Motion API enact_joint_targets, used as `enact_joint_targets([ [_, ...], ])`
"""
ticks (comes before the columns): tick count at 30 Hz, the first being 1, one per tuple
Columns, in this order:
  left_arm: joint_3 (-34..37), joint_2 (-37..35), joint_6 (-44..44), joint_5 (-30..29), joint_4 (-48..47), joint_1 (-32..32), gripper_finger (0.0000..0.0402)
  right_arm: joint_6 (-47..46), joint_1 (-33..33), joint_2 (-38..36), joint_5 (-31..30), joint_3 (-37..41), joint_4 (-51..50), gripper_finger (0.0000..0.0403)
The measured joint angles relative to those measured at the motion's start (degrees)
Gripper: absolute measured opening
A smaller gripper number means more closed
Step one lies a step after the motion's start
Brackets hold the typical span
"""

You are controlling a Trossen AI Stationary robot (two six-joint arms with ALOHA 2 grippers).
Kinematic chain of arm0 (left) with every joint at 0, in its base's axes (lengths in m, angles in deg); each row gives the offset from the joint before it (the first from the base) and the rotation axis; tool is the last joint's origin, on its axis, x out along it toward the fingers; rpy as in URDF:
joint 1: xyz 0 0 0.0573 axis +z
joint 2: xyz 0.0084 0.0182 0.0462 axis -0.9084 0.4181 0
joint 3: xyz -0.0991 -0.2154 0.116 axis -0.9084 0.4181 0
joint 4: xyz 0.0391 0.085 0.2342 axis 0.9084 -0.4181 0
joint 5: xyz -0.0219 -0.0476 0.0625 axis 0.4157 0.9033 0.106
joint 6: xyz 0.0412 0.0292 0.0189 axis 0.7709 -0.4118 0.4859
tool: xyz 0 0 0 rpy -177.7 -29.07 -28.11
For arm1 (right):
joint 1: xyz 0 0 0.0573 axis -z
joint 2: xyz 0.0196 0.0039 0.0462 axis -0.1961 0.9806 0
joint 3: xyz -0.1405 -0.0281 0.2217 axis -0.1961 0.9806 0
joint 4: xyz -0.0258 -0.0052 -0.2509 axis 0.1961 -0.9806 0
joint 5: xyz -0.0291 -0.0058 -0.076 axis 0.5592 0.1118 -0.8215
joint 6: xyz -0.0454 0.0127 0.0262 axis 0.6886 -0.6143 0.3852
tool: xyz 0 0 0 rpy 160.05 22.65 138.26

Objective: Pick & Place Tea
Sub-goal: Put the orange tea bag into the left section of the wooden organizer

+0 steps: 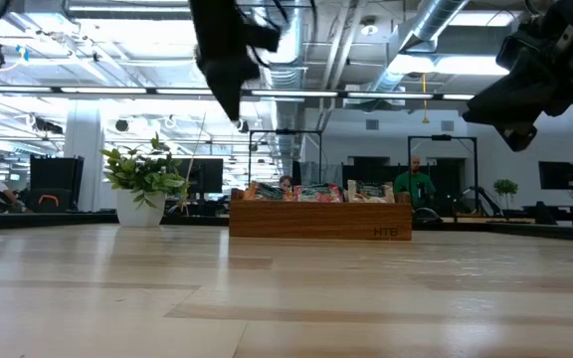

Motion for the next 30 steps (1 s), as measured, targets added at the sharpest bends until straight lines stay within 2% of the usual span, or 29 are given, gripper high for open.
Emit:
enact_joint_targets([
  [6,0.0,-6.78,-10.01,7.8,-3.86,-1.46,0.014,-6.32,-0.02,-0.02,0.21,0.0,0.1,0.0086],
  [11,0.11,-7.32,-11.99,8.74,-6.56,-4.37,0.014,-6.38,-0.08,0.07,7.9,-0.92,0.15,0.0086],
  [14,3.45,-7.46,-15.12,8.67,-6.1,-6.23,0.014,-6.51,-1.72,0.69,13.21,-2.61,0.34,0.0086],
  [17,9.28,-7.71,-19.58,8.63,-6.06,-8.56,0.014,-8.5,-5.73,3.19,14.39,-4.73,0.06,0.0086],
  [23,18.96,-9.23,-28.47,8.49,1.04,-15.38,0.014,-11.92,-16.51,11.07,12.73,-10.35,-0.62,0.0079],
  [30,23.42,-12.45,-32.28,8.05,7.03,-22.32,0.014,-17.97,-25.52,26.67,12.03,-18.81,-5.77,0.0035],
])
